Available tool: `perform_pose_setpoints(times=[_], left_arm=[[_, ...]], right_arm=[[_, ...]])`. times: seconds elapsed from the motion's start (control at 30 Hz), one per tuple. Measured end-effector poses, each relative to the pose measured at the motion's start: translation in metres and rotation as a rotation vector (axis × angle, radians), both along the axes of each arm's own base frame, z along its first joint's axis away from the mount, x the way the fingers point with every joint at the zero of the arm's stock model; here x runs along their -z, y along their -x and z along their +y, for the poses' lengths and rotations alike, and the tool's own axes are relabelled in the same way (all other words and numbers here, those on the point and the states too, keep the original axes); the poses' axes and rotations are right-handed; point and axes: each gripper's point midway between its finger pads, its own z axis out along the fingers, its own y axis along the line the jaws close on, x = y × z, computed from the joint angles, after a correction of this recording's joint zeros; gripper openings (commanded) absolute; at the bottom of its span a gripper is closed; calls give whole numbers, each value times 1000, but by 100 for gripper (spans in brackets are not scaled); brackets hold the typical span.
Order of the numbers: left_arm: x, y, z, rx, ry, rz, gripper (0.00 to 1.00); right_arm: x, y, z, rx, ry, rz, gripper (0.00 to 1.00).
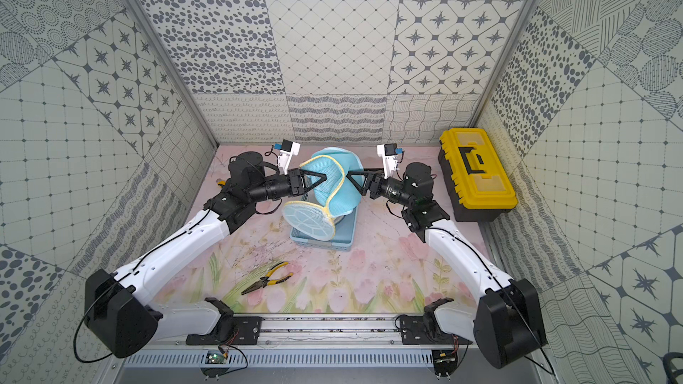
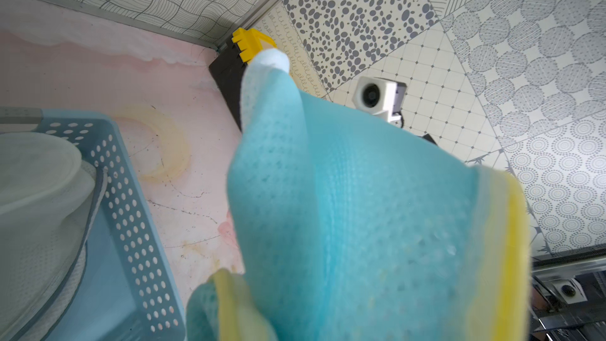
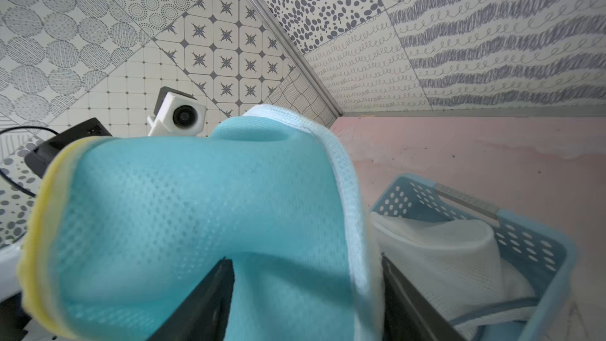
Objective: Turn the laundry bag inside out
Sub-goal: Turn over the laundry bag.
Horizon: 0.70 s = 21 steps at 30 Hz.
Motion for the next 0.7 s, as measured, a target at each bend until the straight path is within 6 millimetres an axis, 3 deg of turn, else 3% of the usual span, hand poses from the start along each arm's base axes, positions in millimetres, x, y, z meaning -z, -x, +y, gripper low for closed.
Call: perform_pose_setpoints(times=[0.1, 0.2, 0.33, 0.5, 0.7], left_arm=[[3, 5, 1, 10, -56, 9, 0], [5, 8, 1, 25, -99, 7, 0], [12, 14, 2, 51, -171, 27, 0], [18, 21, 1, 93, -236, 35, 0], [45, 29, 7, 102, -336, 105, 0]], right_arm=[[-32, 20, -5, -6, 65, -99, 75], [-59, 31, 4, -41, 146, -184, 75], [-58, 40, 18, -42, 298, -234, 77], [-42, 44, 10, 8, 408, -226, 78], [-78, 65, 3, 18, 388, -345, 78]])
